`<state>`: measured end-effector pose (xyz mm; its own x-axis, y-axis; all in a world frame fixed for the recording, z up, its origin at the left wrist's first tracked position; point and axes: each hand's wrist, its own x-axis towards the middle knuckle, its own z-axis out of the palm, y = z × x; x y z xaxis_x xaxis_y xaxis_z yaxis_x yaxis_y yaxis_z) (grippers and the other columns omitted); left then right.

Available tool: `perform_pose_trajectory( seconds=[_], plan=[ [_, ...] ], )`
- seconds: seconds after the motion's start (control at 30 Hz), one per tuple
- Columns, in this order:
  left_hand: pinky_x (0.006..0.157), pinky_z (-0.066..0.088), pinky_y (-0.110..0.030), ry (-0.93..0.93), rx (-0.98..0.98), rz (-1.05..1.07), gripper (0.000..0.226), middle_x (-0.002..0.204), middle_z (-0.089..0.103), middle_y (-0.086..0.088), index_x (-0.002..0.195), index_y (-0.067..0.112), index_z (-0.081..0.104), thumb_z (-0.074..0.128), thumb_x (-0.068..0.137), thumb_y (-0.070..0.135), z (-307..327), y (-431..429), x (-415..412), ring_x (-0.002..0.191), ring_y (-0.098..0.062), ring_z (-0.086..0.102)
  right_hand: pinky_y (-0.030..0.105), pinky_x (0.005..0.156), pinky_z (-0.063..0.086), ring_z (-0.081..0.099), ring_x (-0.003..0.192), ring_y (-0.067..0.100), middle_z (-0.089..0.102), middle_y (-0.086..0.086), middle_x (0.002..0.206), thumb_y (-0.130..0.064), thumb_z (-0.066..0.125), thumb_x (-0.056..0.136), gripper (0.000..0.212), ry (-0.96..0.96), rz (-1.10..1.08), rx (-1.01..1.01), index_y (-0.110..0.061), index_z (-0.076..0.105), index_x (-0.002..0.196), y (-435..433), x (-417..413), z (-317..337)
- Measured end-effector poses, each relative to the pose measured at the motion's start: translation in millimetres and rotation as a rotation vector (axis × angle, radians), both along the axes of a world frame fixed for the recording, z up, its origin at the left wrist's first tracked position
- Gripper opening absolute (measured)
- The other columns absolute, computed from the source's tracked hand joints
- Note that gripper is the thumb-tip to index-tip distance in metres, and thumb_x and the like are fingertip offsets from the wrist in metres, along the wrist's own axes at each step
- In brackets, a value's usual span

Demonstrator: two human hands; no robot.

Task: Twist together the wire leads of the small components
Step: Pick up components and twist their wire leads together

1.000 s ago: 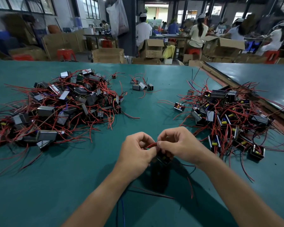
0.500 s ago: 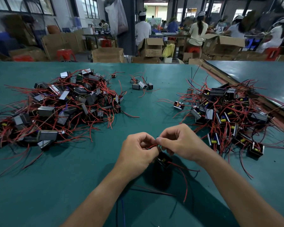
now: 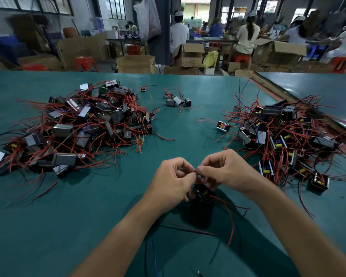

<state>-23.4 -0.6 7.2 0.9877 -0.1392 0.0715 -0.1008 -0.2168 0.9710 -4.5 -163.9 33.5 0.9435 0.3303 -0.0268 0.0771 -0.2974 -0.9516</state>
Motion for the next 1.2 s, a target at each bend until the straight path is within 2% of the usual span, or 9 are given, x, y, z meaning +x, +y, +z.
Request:
perform_pose_trajectory(
  seconds=[0.23,0.4,0.6,0.7,0.83,1.0,1.2],
  plan=[
    [0.038,0.042,-0.022,0.005,0.033,-0.045,0.018,0.060,0.066,-0.016,0.075,0.012,0.061,0.062,0.088,0.000,-4,0,1,0.039,-0.014,0.057,0.020,0.046,0.050,0.059,0.045,0.011,0.065,0.006,0.056,0.002,0.063,0.090,0.017,0.018,0.044,0.013,0.002,0.063,0.073,-5,0,1],
    [0.039,0.041,-0.020,0.014,0.044,-0.056,0.019,0.056,0.065,-0.014,0.075,0.017,0.060,0.062,0.091,0.006,-6,2,2,0.040,-0.018,0.055,0.024,0.047,0.053,0.062,0.048,0.014,0.067,0.010,0.059,0.000,0.064,0.090,0.015,0.032,0.041,0.016,0.002,0.064,0.075,-8,1,0],
    [0.039,0.041,-0.020,0.029,0.008,-0.076,0.014,0.054,0.065,-0.010,0.076,0.010,0.060,0.062,0.087,0.000,-2,0,-1,0.038,-0.015,0.055,0.024,0.047,0.053,0.062,0.047,0.016,0.068,0.011,0.060,-0.002,0.066,0.089,0.015,0.055,0.062,-0.035,0.000,0.064,0.074,-11,1,-1],
    [0.039,0.039,-0.018,0.055,-0.043,-0.094,0.016,0.056,0.065,-0.003,0.077,0.007,0.060,0.071,0.080,-0.003,0,-1,-5,0.039,-0.012,0.053,0.025,0.047,0.054,0.062,0.047,0.016,0.069,0.012,0.061,-0.003,0.067,0.089,0.018,0.039,0.074,-0.063,-0.003,0.064,0.071,-12,1,0],
    [0.038,0.039,-0.016,0.057,-0.104,-0.070,0.021,0.056,0.065,-0.004,0.074,0.005,0.061,0.081,0.074,0.000,3,-4,-6,0.038,-0.008,0.051,0.027,0.050,0.055,0.060,0.047,0.016,0.069,0.016,0.063,-0.004,0.067,0.089,0.022,-0.013,0.071,-0.109,-0.007,0.065,0.068,-10,1,0],
    [0.038,0.040,-0.016,0.018,-0.068,-0.008,0.015,0.051,0.064,-0.001,0.070,0.004,0.067,0.079,0.075,-0.003,1,-1,-1,0.037,-0.009,0.052,0.026,0.049,0.052,0.058,0.046,0.013,0.065,0.005,0.054,-0.003,0.066,0.089,0.026,-0.051,0.092,-0.128,-0.011,0.067,0.064,-11,3,-1],
    [0.042,0.045,-0.020,-0.018,-0.027,0.005,0.014,0.055,0.067,-0.005,0.067,0.005,0.070,0.079,0.074,-0.003,1,0,1,0.041,-0.010,0.053,0.025,0.049,0.047,0.055,0.045,0.014,0.063,0.001,0.050,-0.009,0.067,0.089,0.021,-0.073,0.087,-0.202,-0.006,0.069,0.068,-11,2,0]
  ],
)
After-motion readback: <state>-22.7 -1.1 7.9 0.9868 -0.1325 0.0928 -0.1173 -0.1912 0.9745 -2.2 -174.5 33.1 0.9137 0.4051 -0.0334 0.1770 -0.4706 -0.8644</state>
